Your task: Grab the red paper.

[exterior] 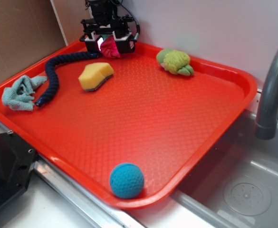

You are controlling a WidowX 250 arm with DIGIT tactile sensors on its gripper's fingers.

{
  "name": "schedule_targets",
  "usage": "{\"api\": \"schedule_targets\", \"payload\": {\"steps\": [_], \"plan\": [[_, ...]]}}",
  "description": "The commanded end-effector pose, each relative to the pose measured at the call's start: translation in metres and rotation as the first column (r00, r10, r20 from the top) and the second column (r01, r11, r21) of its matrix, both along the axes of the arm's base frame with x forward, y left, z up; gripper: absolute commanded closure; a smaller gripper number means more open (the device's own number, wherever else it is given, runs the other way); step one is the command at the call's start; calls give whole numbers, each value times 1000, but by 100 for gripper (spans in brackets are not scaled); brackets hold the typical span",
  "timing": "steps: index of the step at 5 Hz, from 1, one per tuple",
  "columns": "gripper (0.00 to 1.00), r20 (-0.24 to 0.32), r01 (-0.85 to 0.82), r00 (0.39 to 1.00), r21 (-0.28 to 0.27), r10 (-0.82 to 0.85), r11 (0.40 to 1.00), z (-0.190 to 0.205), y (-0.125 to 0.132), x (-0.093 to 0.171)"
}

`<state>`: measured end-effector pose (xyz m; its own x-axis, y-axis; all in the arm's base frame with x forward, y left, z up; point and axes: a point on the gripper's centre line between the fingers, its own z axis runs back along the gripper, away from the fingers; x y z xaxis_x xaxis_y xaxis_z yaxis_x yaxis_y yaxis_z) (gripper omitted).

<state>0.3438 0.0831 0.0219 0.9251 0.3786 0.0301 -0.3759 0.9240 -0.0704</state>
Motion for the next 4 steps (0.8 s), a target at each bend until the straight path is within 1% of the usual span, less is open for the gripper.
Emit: {"api": "schedule_targets", "payload": {"steps": [1,2,3,4], "plan": [[100,39,-6,999,16,5,1000,18,6,1],[100,29,6,1000,31,-6,1000,24,3,-7],[100,12,13,1000,34,-13,999,32,0,-17],[100,-19,36,999,6,-36,999,60,-8,-48]]}}
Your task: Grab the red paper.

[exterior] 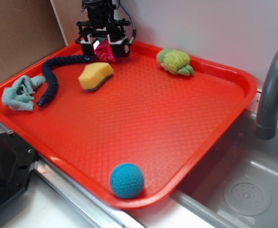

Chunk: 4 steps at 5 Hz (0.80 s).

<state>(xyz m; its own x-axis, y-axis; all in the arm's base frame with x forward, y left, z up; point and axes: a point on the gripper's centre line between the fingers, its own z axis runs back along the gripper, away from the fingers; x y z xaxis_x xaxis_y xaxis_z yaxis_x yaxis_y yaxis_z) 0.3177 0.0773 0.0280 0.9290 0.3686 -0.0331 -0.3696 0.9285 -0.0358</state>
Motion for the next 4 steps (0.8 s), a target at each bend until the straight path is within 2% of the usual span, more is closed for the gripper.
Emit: {"api": "schedule_targets", "payload": {"steps": [1,2,3,4], "plan": [[100,-28,35,999,-95,-37,995,105,-21,-63],[100,5,87,996,-54,-86,995,153,-46,-101],[100,107,203,974,-32,-199,979,199,-67,-129],[100,109,230,968,-20,-226,973,210,-75,-132]]}}
